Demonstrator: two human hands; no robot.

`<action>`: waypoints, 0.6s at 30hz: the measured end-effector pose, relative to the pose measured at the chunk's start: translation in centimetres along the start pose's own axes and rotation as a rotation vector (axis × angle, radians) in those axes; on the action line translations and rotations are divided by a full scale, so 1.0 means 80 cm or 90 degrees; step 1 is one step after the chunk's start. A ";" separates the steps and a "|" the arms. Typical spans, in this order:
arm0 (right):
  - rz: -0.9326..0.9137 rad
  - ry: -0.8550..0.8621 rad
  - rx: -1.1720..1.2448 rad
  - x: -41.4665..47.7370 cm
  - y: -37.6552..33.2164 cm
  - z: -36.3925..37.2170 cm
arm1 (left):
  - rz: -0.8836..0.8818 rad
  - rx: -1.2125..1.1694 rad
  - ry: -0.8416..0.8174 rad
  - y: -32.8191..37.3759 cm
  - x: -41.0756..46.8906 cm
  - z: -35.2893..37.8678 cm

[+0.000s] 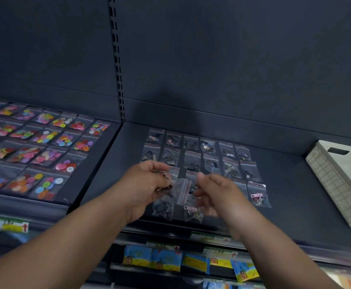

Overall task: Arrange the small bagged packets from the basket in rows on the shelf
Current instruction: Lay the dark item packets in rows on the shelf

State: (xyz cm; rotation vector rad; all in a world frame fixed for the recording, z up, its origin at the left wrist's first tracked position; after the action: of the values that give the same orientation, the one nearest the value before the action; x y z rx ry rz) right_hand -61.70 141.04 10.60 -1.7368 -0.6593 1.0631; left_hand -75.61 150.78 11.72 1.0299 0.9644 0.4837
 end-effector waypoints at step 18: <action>0.043 -0.104 0.214 -0.006 -0.008 -0.010 | -0.091 0.170 -0.127 -0.016 -0.011 0.041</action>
State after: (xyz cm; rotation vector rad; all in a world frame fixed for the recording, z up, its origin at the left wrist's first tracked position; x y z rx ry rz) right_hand -61.24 140.54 11.53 -1.4008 -0.4898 1.2924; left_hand -73.38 147.91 11.53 1.2139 0.9317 0.1308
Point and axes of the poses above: each hand's wrist, its own x-axis towards the middle knuckle, its own z-axis out of the palm, y = z × x, the point moved 5 cm from there along x, towards the middle knuckle
